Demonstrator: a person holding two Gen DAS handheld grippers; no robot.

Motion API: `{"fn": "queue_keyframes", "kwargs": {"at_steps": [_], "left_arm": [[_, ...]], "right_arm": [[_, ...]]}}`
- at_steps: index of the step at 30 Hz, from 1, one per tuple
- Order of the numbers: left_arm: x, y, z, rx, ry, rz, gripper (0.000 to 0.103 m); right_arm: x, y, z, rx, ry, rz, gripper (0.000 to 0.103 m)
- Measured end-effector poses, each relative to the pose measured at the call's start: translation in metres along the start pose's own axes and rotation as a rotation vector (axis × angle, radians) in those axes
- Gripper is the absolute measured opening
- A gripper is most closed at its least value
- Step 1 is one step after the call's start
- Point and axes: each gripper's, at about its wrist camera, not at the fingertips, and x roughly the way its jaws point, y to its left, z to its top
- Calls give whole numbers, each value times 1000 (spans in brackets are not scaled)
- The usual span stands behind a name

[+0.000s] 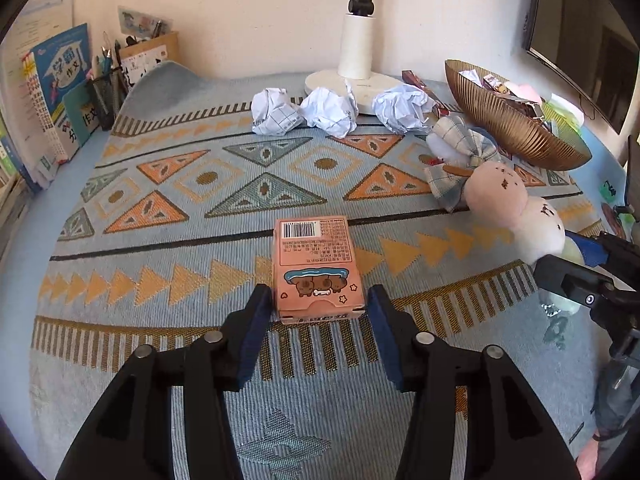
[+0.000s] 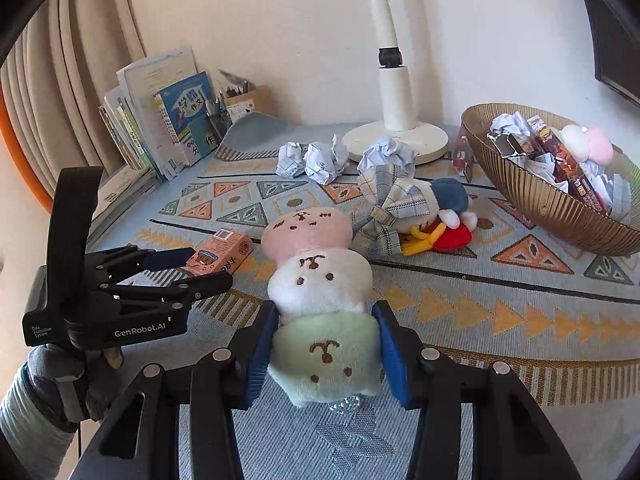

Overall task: Organize objects
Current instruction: 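Grasp the pink snack box with the left gripper while the right grasps the stacked plush toy, then carry the snack box and plush toy over the golden bowl and release both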

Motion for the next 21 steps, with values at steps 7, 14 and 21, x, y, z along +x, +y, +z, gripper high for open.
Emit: {"fn": "queue_keyframes", "kwargs": {"at_steps": [7,14,21], "left_arm": [[1,-2,12,-17,-51,43,62],[-14,-12,16,-13,-88,5,37],[-68,-72,73,68,-270,-149,37]], "right_arm": [[0,-3,0,5,-2,1,48],[-18,-16,1,68,-47,60,48],[-110,-77,30,221,-243,-19,48]]}}
